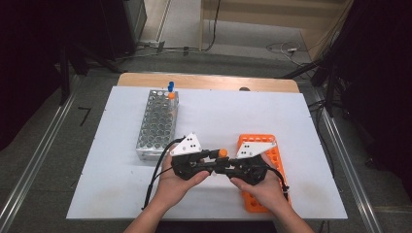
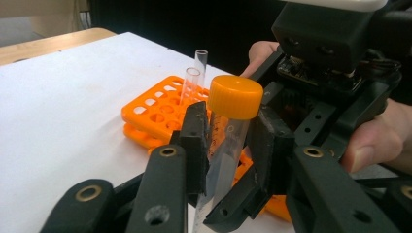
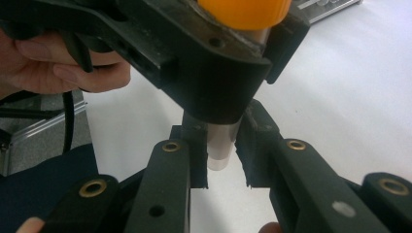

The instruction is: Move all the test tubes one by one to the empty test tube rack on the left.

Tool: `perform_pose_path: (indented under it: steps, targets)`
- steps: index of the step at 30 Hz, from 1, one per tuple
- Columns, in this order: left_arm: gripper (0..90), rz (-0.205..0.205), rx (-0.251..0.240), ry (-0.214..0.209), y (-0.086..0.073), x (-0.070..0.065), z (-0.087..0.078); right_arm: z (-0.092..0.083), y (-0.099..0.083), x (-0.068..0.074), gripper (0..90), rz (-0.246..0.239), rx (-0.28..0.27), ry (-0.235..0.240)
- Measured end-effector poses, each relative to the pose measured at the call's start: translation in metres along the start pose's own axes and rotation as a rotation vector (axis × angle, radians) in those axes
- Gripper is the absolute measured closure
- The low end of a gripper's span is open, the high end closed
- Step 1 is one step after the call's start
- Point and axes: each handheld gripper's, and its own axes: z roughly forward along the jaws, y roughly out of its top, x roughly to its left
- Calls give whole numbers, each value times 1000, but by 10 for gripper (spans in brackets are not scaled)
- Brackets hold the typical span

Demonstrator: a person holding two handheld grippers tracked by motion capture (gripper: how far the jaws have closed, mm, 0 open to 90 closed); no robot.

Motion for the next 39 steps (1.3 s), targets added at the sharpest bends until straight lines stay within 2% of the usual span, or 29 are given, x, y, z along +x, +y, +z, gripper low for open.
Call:
perform_pose_path:
  steps: [2,9,12,15,19,23,27,32,36,39]
  targets:
    - [741,9,0,10,0,0,-1,0,-1,-1,728,1,-2,3]
    - [750,24,-28,26,2,-1,-3,-3,-2,-1,713,-1,-28,13]
    - [750,22,-44,48,3,1,-7,-7,-4,-3,638,-5,-38,20]
    - [750,2,-66,66,3,6,-11,-13,-6,-3,529,-23,-51,-2]
    - [750,-7,-73,88,4,11,-18,-23,-12,-5,405,-30,-87,2]
    - [750,-16,-79,112,3,17,-24,-37,-18,-9,315,-21,-132,-2]
    - [750,-24,-87,136,3,23,-30,-50,-25,-15,216,-8,-171,-28]
    - [750,-43,-104,173,4,34,-41,-64,-35,-22,79,9,-193,-52]
    - [750,-50,-111,202,4,43,-47,-75,-46,-28,1,21,-202,-59]
    - [750,-49,-116,222,5,48,-51,-84,-54,-32,0,26,-213,-61]
